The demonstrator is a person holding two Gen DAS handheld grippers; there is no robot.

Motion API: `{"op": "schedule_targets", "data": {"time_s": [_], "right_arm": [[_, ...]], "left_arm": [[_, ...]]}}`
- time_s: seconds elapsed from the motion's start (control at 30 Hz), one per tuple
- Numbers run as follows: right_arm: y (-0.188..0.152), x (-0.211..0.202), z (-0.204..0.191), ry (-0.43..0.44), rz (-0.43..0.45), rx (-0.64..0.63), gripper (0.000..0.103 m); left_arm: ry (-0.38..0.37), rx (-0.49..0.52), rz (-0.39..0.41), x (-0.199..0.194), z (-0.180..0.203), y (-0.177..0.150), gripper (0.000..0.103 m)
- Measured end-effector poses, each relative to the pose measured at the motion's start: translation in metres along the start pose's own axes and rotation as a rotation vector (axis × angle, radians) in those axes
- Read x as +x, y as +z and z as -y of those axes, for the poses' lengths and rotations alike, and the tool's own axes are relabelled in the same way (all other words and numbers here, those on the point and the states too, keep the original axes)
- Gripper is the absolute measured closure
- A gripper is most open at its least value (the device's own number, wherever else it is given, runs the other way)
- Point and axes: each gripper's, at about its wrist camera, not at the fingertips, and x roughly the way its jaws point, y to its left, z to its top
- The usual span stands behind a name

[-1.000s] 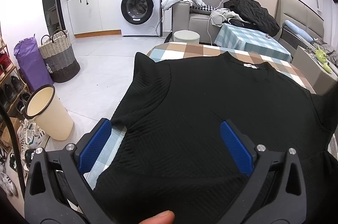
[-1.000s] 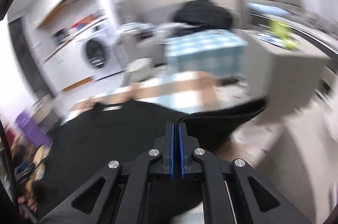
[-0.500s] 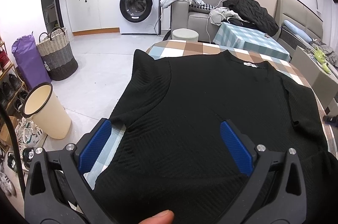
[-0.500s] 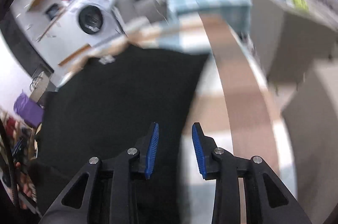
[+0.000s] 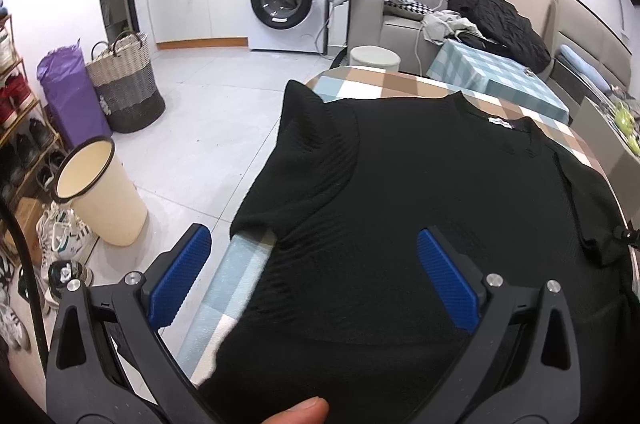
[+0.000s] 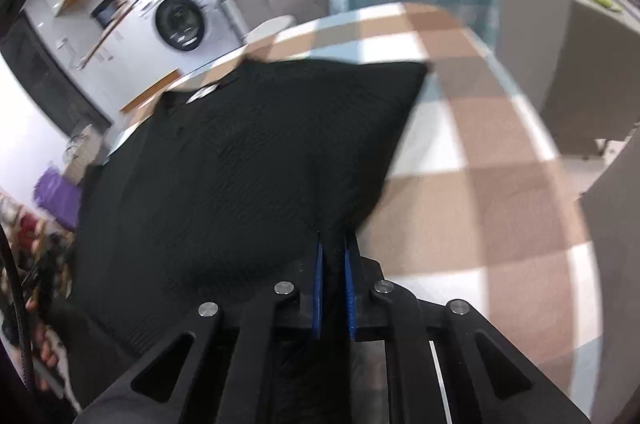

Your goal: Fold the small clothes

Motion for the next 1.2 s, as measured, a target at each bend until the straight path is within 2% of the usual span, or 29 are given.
{"op": "schedule_targets", "data": {"time_s": [0.1,0.2,0.3,0.33,0.43,0.57,0.63,0.73,0.87,1.07,1.17,1.2], "right_arm": [[0.015,-0.003,0.02,-0.038,0.026,0.052,0.095],[0.028,-0.006,0.03,-0.123,0.058,0.043,0.095],[0.033,-0.01,0.039,-0.159,0.073,0.047,0.093],[0.032,-0.011,0.04,-0.151,0.078,0.057,0.092],[0.029,-0.022,0.04,-0.139,0.084,0.072,0.079],[0.016,-0.058,0.031,-0.058,0.14,0.105,0.069],[0.008,-0.073,0.022,-0.022,0.16,0.112,0.06],[-0.006,-0.091,0.005,0.037,0.179,0.101,0.059],[-0.023,-0.102,-0.016,0.093,0.166,0.086,0.059],[-0.033,-0.098,-0.03,0.109,0.153,0.061,0.059],[-0.033,-0.09,-0.028,0.095,0.139,0.066,0.059],[-0.032,-0.088,-0.026,0.096,0.133,0.07,0.059]], "left_arm": [[0.011,-0.008,-0.011,0.004,-0.006,0.001,0.001],[0.026,-0.009,-0.013,0.007,-0.011,0.002,0.001],[0.039,-0.028,-0.023,0.012,-0.02,0.003,0.001],[0.041,-0.036,-0.029,0.015,-0.023,0.004,0.001],[0.044,-0.081,-0.05,0.02,-0.035,0.004,0.001],[0.023,-0.149,-0.064,0.028,-0.057,0.004,0.001],[0.034,-0.152,-0.069,0.033,-0.062,0.005,0.001],[0.033,-0.169,-0.084,0.044,-0.072,0.006,0.001],[-0.018,-0.23,-0.125,0.066,-0.086,0.006,0.001],[-0.041,-0.306,-0.183,0.109,-0.105,0.009,0.001],[-0.03,-0.309,-0.199,0.126,-0.112,0.011,0.011],[-0.032,-0.309,-0.207,0.131,-0.113,0.011,0.019]]}}
